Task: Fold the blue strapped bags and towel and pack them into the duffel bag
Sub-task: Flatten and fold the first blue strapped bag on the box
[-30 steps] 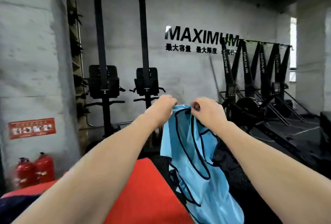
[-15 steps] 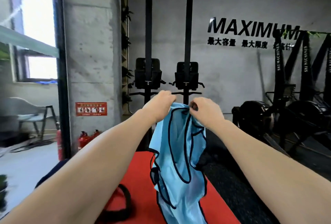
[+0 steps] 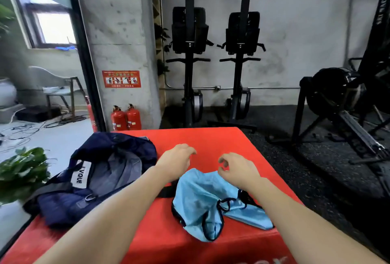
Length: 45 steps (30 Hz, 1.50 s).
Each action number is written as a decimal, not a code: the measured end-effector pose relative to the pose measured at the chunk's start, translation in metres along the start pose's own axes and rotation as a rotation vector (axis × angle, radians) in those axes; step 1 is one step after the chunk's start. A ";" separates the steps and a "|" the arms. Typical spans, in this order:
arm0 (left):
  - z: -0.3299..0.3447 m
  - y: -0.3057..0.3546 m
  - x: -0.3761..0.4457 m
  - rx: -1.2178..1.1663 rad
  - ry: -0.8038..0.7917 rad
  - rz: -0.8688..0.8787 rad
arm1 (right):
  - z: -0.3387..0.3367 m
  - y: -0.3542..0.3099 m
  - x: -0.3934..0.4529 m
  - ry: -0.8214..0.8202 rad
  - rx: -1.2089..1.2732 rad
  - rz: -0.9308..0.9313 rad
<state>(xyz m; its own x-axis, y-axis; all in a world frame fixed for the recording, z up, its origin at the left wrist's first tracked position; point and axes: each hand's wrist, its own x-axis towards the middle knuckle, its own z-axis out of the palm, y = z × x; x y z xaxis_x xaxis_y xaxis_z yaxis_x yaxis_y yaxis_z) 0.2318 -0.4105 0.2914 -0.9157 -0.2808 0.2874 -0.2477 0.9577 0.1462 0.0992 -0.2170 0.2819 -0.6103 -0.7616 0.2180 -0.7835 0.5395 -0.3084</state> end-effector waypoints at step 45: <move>0.121 -0.108 -0.075 -0.008 -0.049 -0.283 | 0.140 0.008 0.031 -0.199 0.031 0.024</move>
<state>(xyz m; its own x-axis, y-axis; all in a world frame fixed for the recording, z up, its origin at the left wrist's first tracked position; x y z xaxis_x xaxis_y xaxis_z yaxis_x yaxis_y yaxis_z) 0.2885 -0.4851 0.1393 -0.8246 -0.5335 0.1882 -0.4934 0.8410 0.2221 0.0905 -0.2866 0.1564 -0.5911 -0.8062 0.0242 -0.7631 0.5492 -0.3407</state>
